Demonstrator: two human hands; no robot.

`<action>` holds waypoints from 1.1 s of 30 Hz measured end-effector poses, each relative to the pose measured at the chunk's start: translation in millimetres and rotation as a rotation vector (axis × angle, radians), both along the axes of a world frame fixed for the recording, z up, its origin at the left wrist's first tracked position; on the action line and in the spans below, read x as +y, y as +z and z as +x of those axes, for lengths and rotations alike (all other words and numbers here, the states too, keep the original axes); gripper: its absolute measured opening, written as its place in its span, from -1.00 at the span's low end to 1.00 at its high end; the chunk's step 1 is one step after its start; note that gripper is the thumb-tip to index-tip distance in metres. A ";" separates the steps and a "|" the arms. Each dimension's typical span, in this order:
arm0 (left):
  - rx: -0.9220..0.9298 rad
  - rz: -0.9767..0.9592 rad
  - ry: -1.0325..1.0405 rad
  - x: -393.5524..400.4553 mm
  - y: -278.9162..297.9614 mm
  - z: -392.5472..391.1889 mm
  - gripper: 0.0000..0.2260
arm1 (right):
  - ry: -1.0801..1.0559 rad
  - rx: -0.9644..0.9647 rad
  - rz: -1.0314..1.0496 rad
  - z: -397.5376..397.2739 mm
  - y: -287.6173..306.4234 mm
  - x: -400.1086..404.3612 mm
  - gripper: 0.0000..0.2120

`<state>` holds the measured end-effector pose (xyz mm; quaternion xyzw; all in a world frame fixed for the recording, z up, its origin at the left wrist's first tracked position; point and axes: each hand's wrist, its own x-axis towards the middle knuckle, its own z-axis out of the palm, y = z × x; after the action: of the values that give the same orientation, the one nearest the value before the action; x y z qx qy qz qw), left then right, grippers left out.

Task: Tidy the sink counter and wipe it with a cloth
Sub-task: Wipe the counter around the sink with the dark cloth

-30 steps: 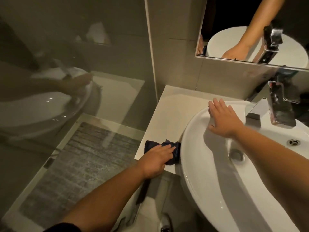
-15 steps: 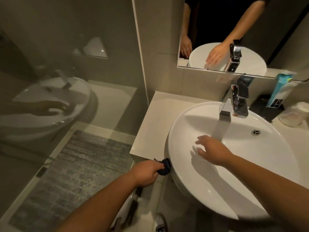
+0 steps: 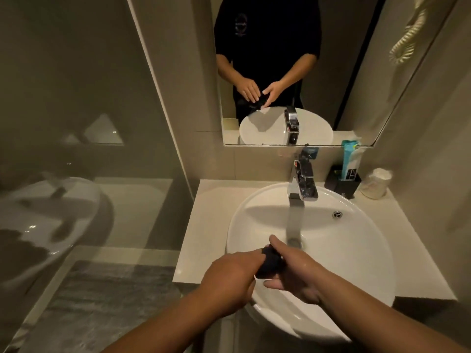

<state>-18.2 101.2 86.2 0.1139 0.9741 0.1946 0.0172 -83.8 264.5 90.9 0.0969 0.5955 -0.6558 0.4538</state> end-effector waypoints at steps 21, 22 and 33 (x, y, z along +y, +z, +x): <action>-0.076 0.371 -0.257 44.1 46.7 -59.6 -0.81 | -0.165 0.746 0.117 19.9 98.5 110.4 -0.88; -0.076 0.367 -0.273 49.1 48.8 -56.9 -0.87 | -0.162 0.752 0.120 23.8 98.6 120.1 -0.87; -0.055 0.191 -0.179 127.7 69.2 16.9 -0.81 | 0.373 1.153 0.709 69.2 84.2 224.2 -0.71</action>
<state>-1.3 228.8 155.4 0.1963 0.9361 0.2874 0.0503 -14.6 488.7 175.1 -0.2281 0.9257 -0.2802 0.1117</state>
